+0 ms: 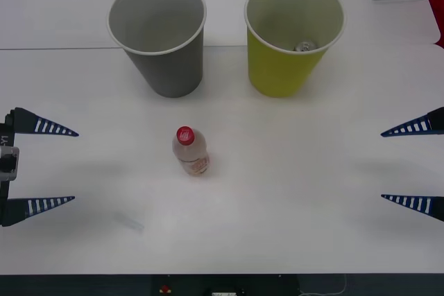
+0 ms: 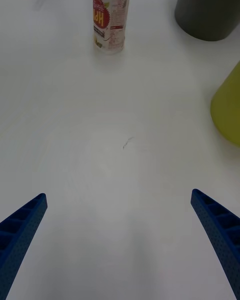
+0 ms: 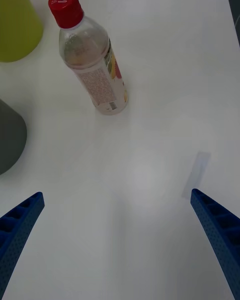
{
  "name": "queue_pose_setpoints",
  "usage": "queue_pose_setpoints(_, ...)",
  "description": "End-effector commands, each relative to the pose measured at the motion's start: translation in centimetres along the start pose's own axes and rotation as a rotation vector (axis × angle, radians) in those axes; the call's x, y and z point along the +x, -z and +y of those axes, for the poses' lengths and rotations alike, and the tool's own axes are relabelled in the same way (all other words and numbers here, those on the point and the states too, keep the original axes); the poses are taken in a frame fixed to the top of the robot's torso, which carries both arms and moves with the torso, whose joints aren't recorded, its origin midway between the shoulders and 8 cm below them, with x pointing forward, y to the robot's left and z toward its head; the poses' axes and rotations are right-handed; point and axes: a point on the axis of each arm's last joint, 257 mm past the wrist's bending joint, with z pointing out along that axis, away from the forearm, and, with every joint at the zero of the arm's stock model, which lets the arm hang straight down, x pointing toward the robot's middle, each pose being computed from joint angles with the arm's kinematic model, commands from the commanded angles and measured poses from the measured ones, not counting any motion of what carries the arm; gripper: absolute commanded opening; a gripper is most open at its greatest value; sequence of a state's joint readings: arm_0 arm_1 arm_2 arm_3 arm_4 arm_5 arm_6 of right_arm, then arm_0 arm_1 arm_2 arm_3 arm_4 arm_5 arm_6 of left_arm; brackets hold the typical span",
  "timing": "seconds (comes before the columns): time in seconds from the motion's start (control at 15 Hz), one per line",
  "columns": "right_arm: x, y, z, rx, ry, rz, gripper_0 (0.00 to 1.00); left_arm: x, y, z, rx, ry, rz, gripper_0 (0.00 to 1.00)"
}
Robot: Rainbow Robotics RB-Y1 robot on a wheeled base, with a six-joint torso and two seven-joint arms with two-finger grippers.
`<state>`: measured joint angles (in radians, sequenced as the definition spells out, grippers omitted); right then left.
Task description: Put the can into the green bin and the plastic bottle into the gray bin
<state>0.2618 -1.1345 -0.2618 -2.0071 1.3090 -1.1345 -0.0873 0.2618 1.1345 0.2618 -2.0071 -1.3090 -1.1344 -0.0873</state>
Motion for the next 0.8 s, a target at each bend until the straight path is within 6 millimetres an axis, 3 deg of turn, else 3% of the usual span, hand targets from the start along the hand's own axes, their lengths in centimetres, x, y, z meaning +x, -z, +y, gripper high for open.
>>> queue_pose_setpoints(0.07,0.0,0.0,0.0,0.000,0.000,0.000,1.00,0.0,0.0,0.0,0.000,0.000,0.000,1.00)
queue_pose_setpoints(0.2,0.0,0.0,0.0,0.000,0.000,0.000,1.00,1.6,0.4,-0.3,-0.020,0.056,0.011,1.00)
queue_pose_setpoints(0.4,0.0,0.0,0.0,0.000,0.000,0.000,1.00,2.0,0.4,-0.2,-0.027,0.070,0.015,1.00)
queue_pose_setpoints(0.8,0.0,0.0,0.0,0.000,0.000,0.000,1.00,2.7,-1.5,-0.5,-0.059,0.175,-0.037,1.00)
